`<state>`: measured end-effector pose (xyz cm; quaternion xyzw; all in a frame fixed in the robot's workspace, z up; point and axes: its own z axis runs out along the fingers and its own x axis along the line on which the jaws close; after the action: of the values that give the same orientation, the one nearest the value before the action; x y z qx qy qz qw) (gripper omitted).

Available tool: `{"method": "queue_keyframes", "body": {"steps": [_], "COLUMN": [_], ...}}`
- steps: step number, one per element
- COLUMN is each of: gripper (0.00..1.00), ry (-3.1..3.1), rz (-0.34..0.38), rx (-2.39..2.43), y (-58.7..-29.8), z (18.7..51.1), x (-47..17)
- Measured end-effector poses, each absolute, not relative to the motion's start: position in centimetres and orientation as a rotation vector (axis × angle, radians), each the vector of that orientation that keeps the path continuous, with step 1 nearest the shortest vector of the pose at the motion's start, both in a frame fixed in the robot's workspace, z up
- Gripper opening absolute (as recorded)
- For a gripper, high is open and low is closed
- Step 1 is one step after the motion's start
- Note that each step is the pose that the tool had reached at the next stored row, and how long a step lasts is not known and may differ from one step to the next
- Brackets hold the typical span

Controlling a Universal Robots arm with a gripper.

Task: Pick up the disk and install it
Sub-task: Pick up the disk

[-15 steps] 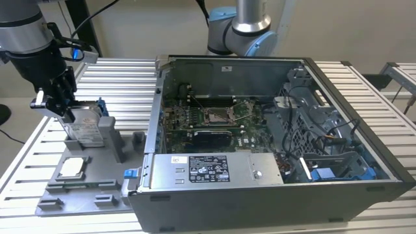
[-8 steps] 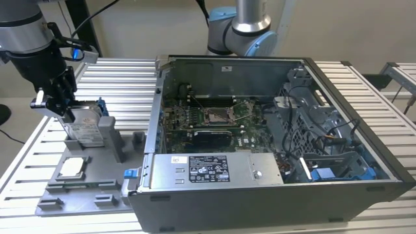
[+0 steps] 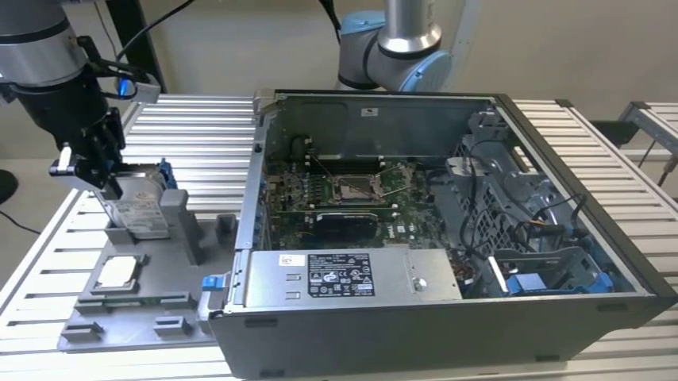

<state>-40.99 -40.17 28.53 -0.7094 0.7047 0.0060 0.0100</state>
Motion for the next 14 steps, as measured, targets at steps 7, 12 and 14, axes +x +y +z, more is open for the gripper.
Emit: {"method": "queue_keyframes", "body": {"steps": [7,12,14], "gripper": [0.00,0.00,0.00], "ry": [2.200,2.200,2.200], "rz": [0.019,0.018,0.018], "rx": [-2.215,-2.215,-2.215], "y": [-40.17,-40.17,-40.17], "z": [29.09,29.30,29.33], "x": [-40.99,-40.99,-40.99]}}
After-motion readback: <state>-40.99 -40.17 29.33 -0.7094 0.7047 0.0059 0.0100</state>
